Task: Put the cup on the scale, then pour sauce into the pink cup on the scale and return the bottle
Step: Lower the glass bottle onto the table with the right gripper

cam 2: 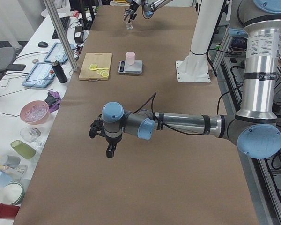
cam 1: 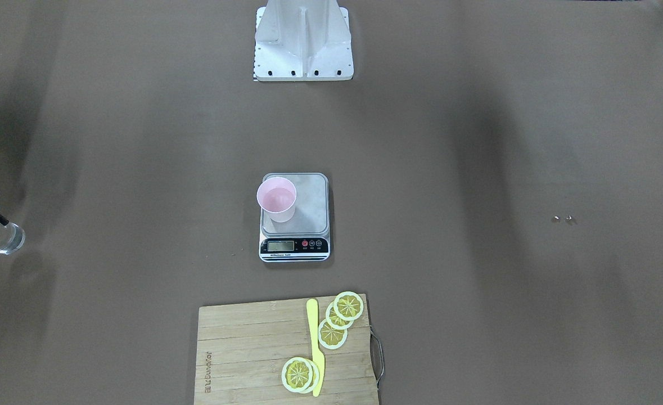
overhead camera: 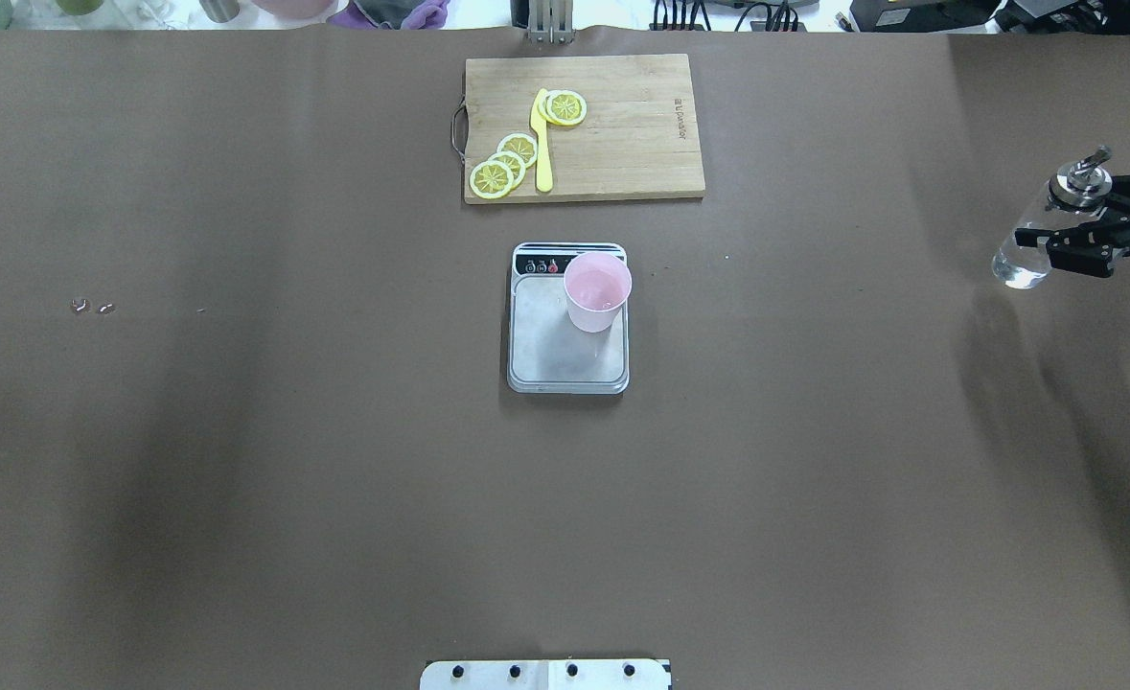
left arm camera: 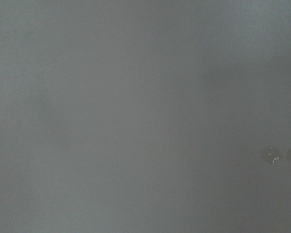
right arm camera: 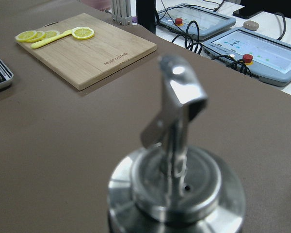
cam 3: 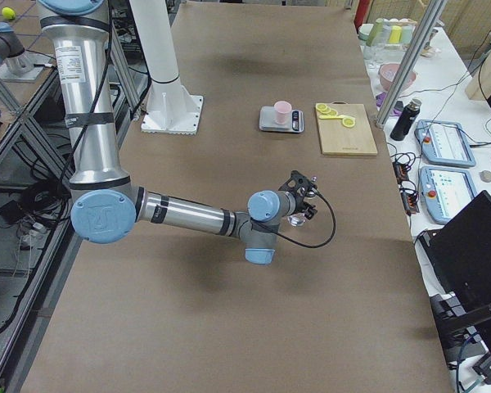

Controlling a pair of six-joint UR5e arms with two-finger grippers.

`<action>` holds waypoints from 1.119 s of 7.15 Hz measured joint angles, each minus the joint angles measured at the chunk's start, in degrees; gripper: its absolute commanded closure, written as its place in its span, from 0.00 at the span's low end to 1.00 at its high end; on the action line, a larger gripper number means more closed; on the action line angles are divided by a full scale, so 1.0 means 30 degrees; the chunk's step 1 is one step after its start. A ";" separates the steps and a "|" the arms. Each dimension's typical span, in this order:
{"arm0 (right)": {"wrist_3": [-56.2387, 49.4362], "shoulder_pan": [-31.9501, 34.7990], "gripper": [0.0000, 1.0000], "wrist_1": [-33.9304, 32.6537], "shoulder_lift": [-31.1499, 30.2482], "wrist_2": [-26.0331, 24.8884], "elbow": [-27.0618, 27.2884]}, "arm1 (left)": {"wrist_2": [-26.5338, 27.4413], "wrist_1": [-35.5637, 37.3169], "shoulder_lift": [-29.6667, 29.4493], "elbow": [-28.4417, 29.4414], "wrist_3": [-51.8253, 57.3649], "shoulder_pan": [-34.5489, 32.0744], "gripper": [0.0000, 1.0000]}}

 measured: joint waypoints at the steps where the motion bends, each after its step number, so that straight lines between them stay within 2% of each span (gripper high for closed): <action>1: 0.0216 -0.0095 0.67 0.0743 -0.0005 -0.0019 -0.0564 | -0.0015 0.0000 0.0000 -0.0010 -0.0008 0.0000 0.01; 4: 0.1732 -0.0503 0.66 0.3251 -0.0135 -0.0043 -0.1931 | -0.0024 0.0000 0.0000 -0.0029 -0.0012 0.0000 0.01; 6: 0.1993 -0.0619 0.65 0.3700 -0.0312 -0.0064 -0.2122 | -0.0024 0.0000 0.0000 -0.0016 -0.0013 0.0000 0.01; 8: 0.1819 -0.0893 0.65 0.3833 -0.0354 -0.0796 -0.2347 | -0.0025 0.0000 0.0000 -0.0020 -0.0013 0.0000 0.01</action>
